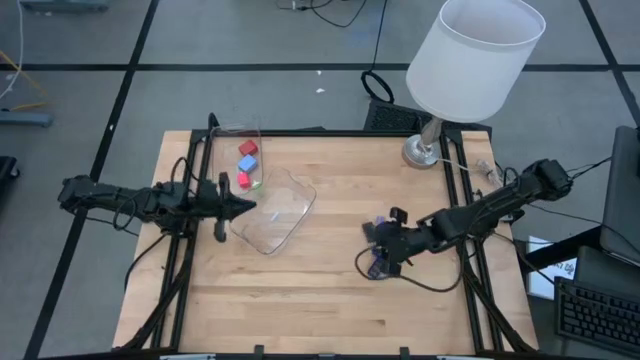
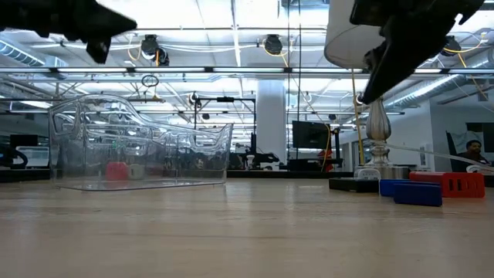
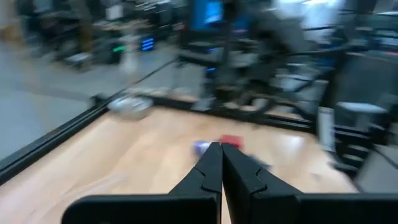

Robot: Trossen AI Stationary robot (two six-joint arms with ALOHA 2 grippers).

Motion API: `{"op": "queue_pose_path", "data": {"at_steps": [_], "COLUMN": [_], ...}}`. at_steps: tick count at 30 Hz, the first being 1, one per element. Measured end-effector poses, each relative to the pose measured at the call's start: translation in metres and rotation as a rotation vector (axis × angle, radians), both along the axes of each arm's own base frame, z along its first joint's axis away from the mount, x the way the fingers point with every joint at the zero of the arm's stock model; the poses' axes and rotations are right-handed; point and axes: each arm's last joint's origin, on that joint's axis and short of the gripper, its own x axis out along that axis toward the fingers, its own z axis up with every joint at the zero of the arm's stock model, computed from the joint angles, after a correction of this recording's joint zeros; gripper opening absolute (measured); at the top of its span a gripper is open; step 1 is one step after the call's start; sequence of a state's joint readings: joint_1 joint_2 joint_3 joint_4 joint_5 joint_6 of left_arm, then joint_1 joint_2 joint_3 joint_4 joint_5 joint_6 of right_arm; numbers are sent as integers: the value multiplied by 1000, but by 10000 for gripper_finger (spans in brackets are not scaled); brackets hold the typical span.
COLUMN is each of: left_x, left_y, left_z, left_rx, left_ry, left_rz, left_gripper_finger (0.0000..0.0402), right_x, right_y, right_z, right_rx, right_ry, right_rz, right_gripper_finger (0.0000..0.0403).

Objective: Pick & Place Office items
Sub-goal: Put the red charger adapter into the top transparent bin

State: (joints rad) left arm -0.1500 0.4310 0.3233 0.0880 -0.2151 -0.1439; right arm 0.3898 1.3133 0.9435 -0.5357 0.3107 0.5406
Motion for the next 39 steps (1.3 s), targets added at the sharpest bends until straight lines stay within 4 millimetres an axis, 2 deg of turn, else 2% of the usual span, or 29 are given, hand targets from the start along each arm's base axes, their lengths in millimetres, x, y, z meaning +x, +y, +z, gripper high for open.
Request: {"op": "queue_pose_path", "data": {"at_steps": [4, 6, 12, 19, 25, 28, 39], "left_x": [1, 1, 3, 12, 19, 21, 25], "left_y": [-5, -7, -5, -4, -5, -6, -6], "left_z": [6, 6, 4, -3, -9, -11, -15], "left_rx": [47, 55, 52, 60, 53, 45, 30], "left_ry": [-64, -65, -43, 19, 67, 85, 108], "left_rz": [-117, -140, -80, 2, 4, 5, 6], "left_gripper_finger": [4, 11, 32, 72, 99, 107, 113], "right_x": [3, 3, -7, -20, -41, -39, -25], "right_y": [0, 0, -2, -5, -18, -18, -7], "right_z": [-5, -7, -8, -14, -22, -28, -67], "right_rx": [1, 25, 101, 153, 202, 231, 207], "right_ry": [-163, -179, -22, 162, 384, 381, 470], "right_rz": [74, 90, -31, -109, -413, -504, -562], "right_gripper_finger": [169, 169, 182, 241, 252, 247, 243]}}
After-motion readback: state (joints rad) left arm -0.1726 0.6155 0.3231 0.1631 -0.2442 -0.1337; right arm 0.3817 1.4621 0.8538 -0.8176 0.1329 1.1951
